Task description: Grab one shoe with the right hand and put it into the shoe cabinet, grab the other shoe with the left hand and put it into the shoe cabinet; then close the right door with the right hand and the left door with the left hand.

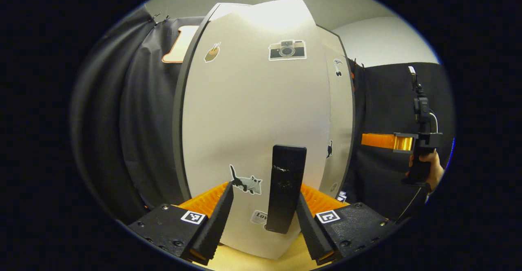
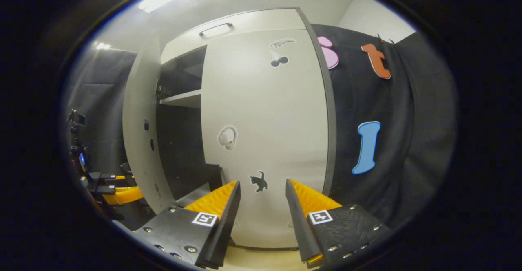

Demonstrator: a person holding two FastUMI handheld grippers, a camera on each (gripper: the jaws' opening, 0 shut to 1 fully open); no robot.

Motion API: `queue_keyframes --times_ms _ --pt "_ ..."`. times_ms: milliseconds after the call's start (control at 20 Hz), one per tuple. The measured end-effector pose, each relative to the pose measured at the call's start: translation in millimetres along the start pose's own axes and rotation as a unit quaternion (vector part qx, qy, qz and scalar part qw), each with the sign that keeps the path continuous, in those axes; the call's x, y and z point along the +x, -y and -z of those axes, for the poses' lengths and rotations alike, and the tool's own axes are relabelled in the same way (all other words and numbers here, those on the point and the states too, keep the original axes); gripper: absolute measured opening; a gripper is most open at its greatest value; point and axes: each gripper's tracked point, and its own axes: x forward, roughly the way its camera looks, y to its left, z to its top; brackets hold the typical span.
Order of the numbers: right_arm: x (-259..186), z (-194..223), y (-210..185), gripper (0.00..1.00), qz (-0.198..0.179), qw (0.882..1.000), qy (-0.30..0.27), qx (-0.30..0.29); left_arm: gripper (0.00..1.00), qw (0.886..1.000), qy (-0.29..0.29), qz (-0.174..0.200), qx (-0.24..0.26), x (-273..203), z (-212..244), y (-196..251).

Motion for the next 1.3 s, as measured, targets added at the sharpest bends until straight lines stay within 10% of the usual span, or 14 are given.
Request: queue_keyframes --times_ms 1300 --pt "-30.2 1.0 79.5 0.64 0.046 0.999 -0.011 0.01 0.87 1.0 -0.008 -0.021 -0.012 39.7 0.3 26.5"
